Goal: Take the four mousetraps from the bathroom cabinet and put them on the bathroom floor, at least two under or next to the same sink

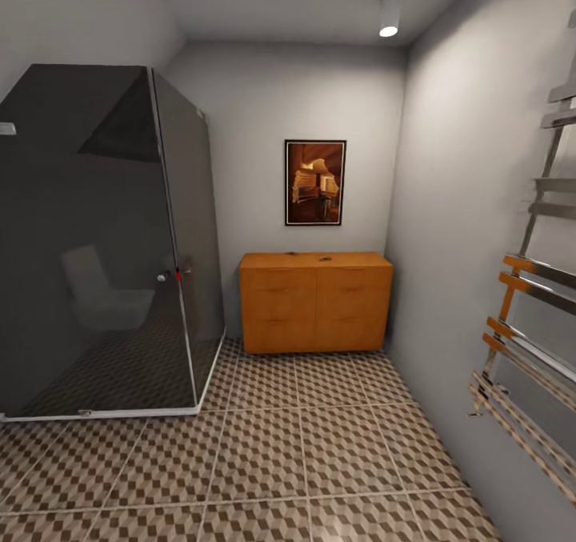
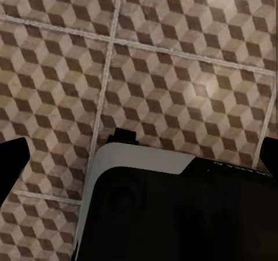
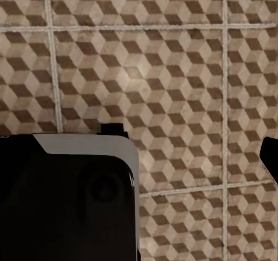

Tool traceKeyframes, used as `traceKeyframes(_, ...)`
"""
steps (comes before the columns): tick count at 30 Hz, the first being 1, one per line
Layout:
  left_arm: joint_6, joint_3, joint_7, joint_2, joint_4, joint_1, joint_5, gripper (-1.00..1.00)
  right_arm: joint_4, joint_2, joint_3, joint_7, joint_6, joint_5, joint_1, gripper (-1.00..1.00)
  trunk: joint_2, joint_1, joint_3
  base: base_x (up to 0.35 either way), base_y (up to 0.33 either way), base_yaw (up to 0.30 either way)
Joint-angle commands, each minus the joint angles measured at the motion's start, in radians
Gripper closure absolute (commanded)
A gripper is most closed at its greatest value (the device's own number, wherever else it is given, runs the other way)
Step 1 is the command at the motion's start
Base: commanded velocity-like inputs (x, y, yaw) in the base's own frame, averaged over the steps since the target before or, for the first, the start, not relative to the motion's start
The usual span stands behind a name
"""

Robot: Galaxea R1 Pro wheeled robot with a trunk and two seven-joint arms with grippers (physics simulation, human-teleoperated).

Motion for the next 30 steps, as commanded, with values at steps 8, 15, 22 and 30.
traceKeyframes(8, -0.003, 0.005, 0.001, 0.000, 0.001, -0.001, 0.003, -1.00, 0.003, 0.000, -0.004, -0.003, -0.006, 0.008, -0.001, -1.00, -0.001, 0.001, -0.001, 0.322, 0.000, 0.000)
traceKeyframes(15, -0.003, 0.005, 0.001, 0.000, 0.001, -0.001, 0.003, -1.00, 0.003, 0.000, -0.004, -0.003, -0.006, 0.009, -0.001, -1.00, -0.001, 0.001, -0.001, 0.322, 0.000, 0.000)
traceKeyframes(22, -0.003, 0.005, 0.001, 0.000, 0.001, -0.001, 0.003, -1.00, 0.003, 0.000, -0.003, -0.003, -0.007, 0.010, -0.001, -1.00, -0.001, 0.001, -0.001, 0.322, 0.000, 0.000)
traceKeyframes(30, -0.003, 0.005, 0.001, 0.000, 0.001, -0.001, 0.003, -1.00, 0.003, 0.000, -0.003, -0.003, -0.006, 0.010, -0.001, -1.00, -0.001, 0.001, -0.001, 0.322, 0.000, 0.000)
